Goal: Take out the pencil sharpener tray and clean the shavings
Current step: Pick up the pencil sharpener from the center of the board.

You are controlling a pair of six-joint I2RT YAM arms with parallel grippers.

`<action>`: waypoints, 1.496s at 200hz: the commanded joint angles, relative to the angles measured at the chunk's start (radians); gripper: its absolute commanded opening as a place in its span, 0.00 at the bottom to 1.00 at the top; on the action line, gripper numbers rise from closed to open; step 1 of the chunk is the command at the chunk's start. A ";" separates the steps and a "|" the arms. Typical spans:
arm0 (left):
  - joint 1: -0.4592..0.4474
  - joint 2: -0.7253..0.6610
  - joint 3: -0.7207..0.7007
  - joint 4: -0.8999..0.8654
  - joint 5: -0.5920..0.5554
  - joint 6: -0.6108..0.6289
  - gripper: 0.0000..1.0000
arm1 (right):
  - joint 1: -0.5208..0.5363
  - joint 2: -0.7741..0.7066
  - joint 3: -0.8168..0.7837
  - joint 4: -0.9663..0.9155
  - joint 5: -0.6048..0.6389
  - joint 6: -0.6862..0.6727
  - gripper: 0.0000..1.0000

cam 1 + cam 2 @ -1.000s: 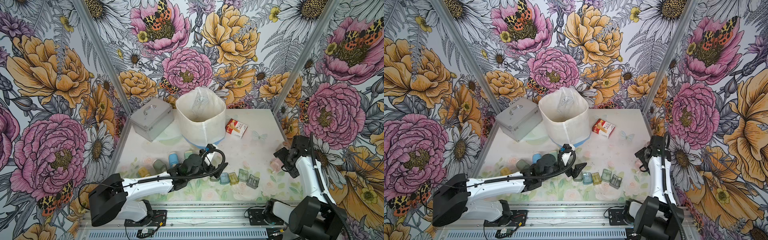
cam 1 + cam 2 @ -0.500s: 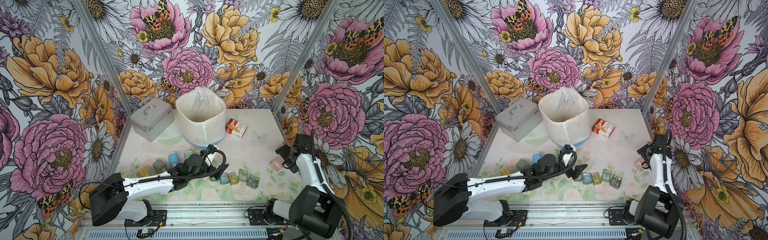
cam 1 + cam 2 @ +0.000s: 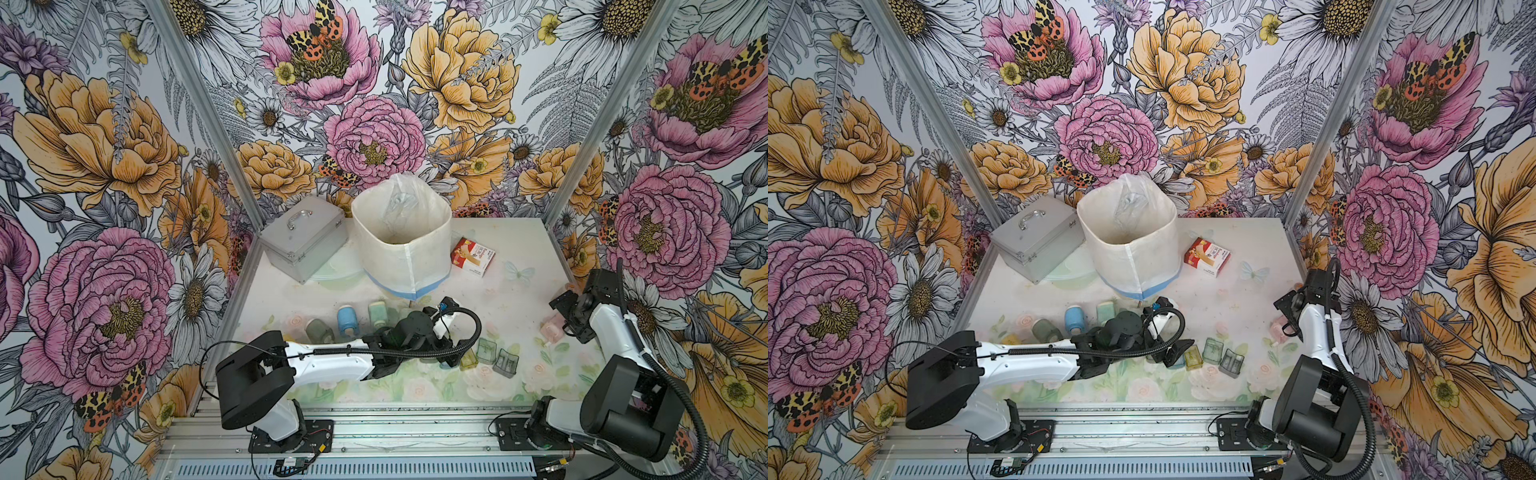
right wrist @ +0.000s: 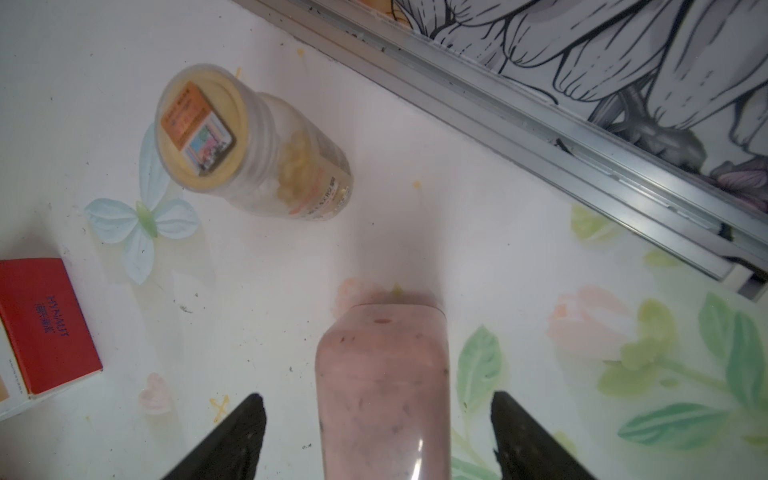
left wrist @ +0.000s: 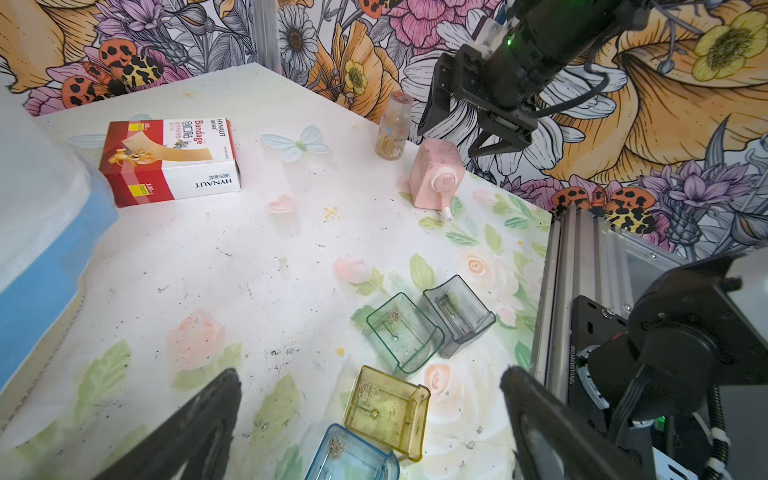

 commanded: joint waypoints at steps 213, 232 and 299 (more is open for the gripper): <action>-0.034 0.035 0.064 -0.009 -0.204 0.090 0.99 | -0.009 0.021 -0.066 0.068 -0.158 0.051 0.44; -0.036 0.066 0.077 0.006 -0.203 0.080 0.99 | -0.007 -0.017 -0.067 0.066 -0.182 0.059 0.43; -0.031 0.162 0.149 0.027 -0.079 0.098 0.99 | 0.044 -0.116 -0.050 0.017 -0.209 0.089 0.42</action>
